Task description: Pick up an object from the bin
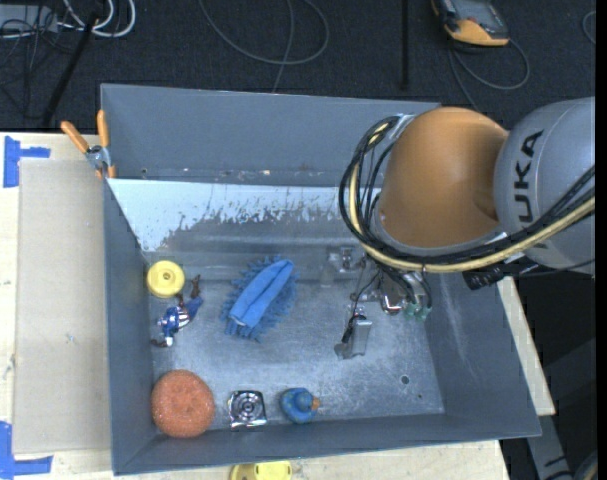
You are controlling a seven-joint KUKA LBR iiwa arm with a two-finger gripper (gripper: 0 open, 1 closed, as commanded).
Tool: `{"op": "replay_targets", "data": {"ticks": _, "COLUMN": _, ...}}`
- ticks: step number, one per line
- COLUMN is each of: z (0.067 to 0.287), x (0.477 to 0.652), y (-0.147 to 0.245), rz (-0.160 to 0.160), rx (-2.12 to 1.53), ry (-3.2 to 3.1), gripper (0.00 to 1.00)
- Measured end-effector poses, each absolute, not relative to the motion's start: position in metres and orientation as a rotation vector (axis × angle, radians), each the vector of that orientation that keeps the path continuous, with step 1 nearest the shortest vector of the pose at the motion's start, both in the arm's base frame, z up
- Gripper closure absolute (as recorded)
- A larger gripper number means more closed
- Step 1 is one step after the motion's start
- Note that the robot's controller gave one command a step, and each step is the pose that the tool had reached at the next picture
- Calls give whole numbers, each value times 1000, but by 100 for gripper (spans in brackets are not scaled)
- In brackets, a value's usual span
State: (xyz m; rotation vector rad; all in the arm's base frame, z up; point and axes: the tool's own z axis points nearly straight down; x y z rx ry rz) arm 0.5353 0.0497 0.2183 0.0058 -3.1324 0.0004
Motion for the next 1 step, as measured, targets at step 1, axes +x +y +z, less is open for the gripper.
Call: {"op": "replay_targets", "data": {"ticks": 1, "z": 223, "x": 537, "y": 49, "rz": -1, "rx": 3, "ry": -3140, "gripper": 0}}
